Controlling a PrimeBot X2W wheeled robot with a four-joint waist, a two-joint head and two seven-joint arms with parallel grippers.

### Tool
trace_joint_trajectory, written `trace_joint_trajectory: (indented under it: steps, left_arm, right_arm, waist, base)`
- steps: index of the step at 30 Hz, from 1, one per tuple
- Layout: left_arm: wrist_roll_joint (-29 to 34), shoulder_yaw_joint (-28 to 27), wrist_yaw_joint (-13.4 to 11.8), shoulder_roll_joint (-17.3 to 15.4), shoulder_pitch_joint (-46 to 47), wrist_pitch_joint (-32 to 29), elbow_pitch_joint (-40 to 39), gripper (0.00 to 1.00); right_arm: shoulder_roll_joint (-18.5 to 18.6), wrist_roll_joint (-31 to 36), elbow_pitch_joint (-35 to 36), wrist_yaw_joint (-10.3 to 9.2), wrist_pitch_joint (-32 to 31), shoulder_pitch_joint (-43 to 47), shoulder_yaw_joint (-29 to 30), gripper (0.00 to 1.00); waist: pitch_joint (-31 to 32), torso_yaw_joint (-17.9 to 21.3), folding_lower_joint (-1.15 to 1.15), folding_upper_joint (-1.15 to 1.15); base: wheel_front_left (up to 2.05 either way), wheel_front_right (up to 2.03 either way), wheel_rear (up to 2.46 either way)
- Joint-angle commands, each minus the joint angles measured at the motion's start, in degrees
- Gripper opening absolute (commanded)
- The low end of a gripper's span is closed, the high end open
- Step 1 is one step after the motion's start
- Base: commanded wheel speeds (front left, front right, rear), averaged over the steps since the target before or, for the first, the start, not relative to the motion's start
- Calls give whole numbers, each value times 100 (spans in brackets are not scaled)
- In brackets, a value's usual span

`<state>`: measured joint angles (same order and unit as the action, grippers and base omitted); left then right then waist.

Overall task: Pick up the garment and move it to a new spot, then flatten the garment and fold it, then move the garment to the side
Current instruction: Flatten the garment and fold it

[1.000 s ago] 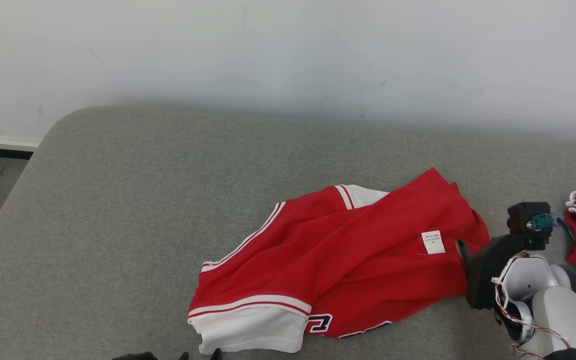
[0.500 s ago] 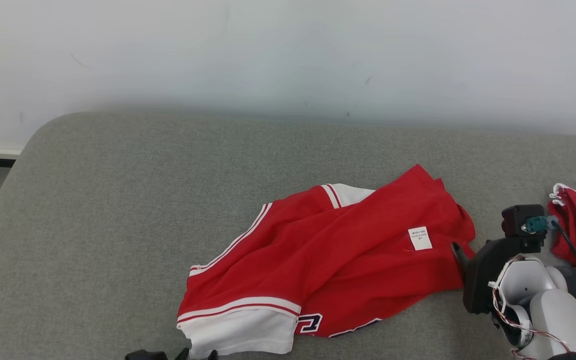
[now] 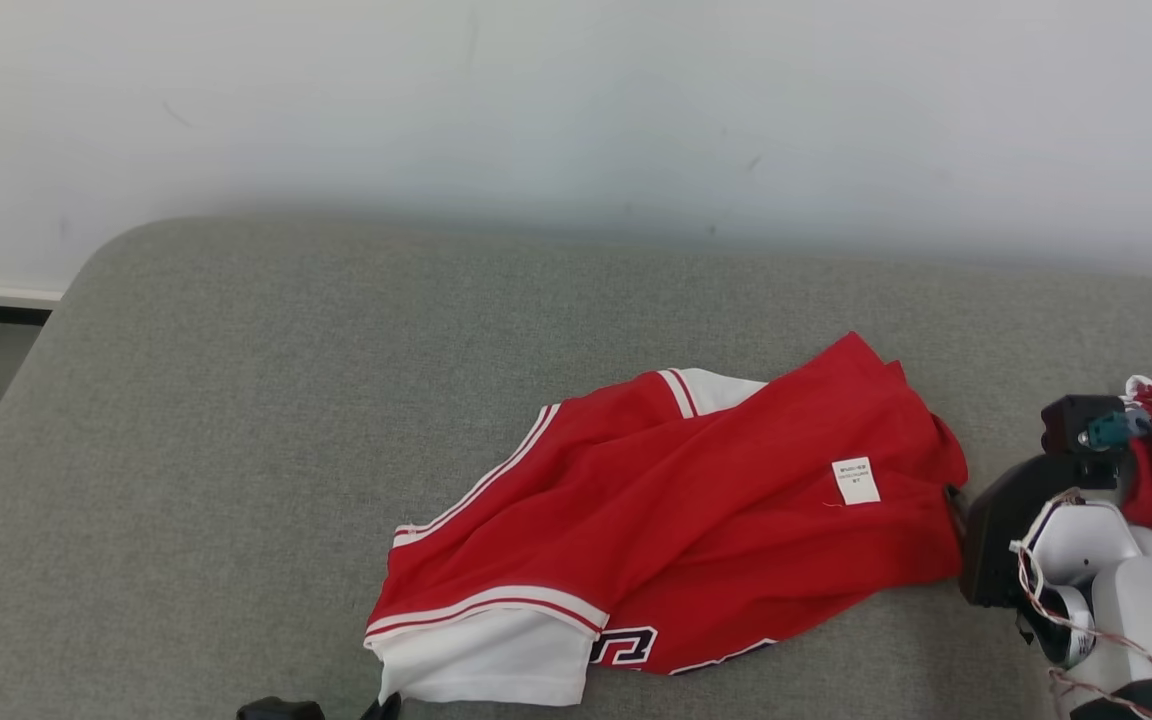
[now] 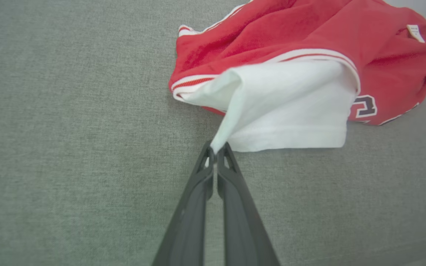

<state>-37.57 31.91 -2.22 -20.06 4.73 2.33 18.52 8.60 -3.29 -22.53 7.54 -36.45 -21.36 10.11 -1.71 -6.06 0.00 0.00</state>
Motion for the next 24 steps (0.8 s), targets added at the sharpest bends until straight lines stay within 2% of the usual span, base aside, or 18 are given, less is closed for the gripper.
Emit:
trace_joint_trajectory:
  steps: [1, 5, 12, 13, 14, 15, 17, 19, 20, 22, 24]
  left_arm:
    - [1, -17, -31, -32, -16, -11, -61, 0]
    - [15, -9, -66, -60, 83, -61, -183, 0]
    - [-20, 4, -72, -12, 131, -44, -207, 0]
    - [-26, 2, -71, -15, 129, -44, -212, 0]
    - [-26, 2, -71, -15, 129, -44, -212, 0]
    - [-33, 0, -74, -21, 127, -43, -217, 0]
    - [-39, -1, -86, -28, 134, -45, -227, 0]
    - [-41, -3, -104, -37, 154, -50, -236, 0]
    - [-43, -3, -109, -42, 165, -51, -239, 0]
    - [-47, -7, -118, -45, 182, -46, -240, 0]
    - [-59, -5, -122, -44, 189, -47, -236, 0]
  right_arm:
    - [20, 54, -103, -13, -57, -112, 41, 100]
    - [24, 274, -441, -12, -220, -421, 204, 100]
    - [14, 387, -896, -12, -54, -660, 334, 100]
    - [8, 396, -951, -12, -70, -684, 314, 91]
    - [8, 396, -951, -12, -70, -684, 314, 91]
    - [8, 392, -1016, -12, -92, -705, 294, 80]
    - [-12, 335, -1134, -12, -125, -734, 244, 75]
    - [-9, 311, -1188, -12, -91, -774, 193, 62]
    - [-12, 287, -1221, -12, -80, -790, 154, 46]
    - [-18, 247, -1263, -12, -42, -795, 77, 39]
    - [-6, 200, -1291, -12, -18, -779, -4, 27]
  waist:
    - [-89, -44, 0, 0]
    - [-248, -127, 0, 0]
    - [-408, -218, 0, 0]
    - [-420, -218, 0, 0]
    - [-420, -218, 0, 0]
    - [-431, -217, 0, 0]
    - [-451, -213, 0, 0]
    - [-472, -205, 0, 0]
    - [-484, -200, 0, 0]
    - [-500, -185, 0, 0]
    - [-507, -168, 0, 0]
  base:
    - [0, 0, 0]
    - [0, 0, 0]
    - [0, 0, 0]
    - [0, 0, 0]
    - [0, 0, 0]
    - [0, 0, 0]
    - [0, 0, 0]
    - [0, 0, 0]
    - [0, 0, 0]
    - [0, 0, 0]
    - [0, 0, 0]
